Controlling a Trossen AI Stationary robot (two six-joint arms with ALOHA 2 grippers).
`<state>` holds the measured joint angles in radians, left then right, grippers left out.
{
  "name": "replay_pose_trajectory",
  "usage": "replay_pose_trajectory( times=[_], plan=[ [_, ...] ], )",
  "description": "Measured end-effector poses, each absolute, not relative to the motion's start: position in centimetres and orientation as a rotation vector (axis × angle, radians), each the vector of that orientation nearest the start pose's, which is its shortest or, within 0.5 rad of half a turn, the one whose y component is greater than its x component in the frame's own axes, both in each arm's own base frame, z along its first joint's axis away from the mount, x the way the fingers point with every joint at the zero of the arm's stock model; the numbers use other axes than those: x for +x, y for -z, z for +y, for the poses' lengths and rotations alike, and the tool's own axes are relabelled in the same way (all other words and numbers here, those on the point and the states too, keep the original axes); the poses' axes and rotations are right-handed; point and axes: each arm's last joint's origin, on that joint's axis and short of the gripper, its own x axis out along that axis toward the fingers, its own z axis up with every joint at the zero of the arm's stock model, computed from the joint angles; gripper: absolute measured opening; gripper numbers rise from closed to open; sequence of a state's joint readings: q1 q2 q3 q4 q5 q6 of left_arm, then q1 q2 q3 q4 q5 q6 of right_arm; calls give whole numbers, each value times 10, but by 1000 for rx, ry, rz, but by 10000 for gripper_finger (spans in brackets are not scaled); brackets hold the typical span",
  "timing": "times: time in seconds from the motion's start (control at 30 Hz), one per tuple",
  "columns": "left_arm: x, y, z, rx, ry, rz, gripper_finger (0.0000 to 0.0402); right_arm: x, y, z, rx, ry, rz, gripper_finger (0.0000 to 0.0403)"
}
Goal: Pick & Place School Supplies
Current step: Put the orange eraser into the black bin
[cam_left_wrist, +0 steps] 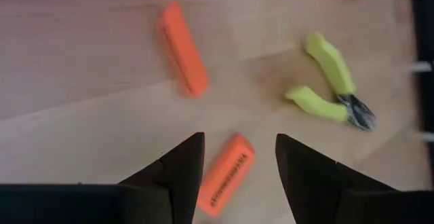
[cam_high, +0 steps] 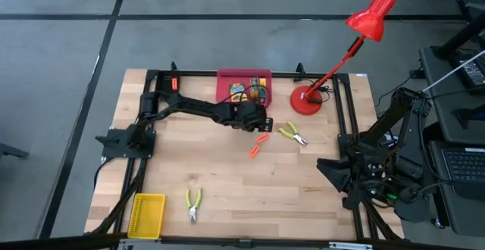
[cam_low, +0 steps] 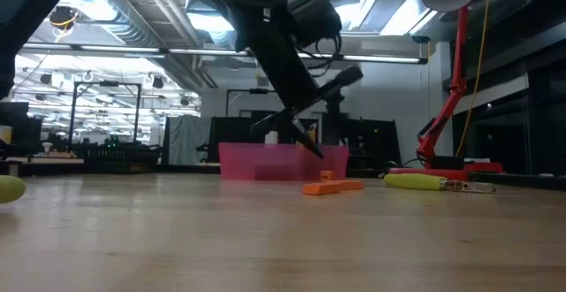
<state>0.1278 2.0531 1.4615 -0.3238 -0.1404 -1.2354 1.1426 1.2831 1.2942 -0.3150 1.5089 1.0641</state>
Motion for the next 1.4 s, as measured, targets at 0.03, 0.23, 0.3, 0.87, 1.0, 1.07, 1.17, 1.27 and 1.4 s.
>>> replay_pose_trajectory(
  times=[0.03, 0.23, 0.3, 0.87, 1.0, 1.07, 1.17, 1.27, 1.4],
  plan=[
    [434, -174, 62, -1137, -792, 633, 174, 132, -399, 221, 754, 359, -124, 121],
    [431, -175, 75, -1146, -845, 600, 143, 131, -399, 221, 731, 362, -124, 121],
    [431, -174, 79, -1152, -842, 599, 136, 131, -399, 221, 731, 358, -120, 121],
    [448, -147, 92, -1222, -887, 606, 132, 131, -399, 223, 744, 324, -98, 121],
    [446, -146, 97, -1221, -887, 625, 123, 131, -399, 223, 743, 324, -98, 121],
    [445, -145, 98, -1220, -899, 633, 119, 131, -399, 223, 739, 324, -97, 121],
    [444, -145, 98, -1218, -907, 638, 114, 131, -399, 223, 733, 322, -95, 121],
    [443, -144, 99, -1221, -912, 647, 108, 130, -399, 223, 729, 321, -94, 121],
    [443, -144, 99, -1218, -919, 645, 98, 130, -399, 223, 726, 321, -94, 121]
  ],
)
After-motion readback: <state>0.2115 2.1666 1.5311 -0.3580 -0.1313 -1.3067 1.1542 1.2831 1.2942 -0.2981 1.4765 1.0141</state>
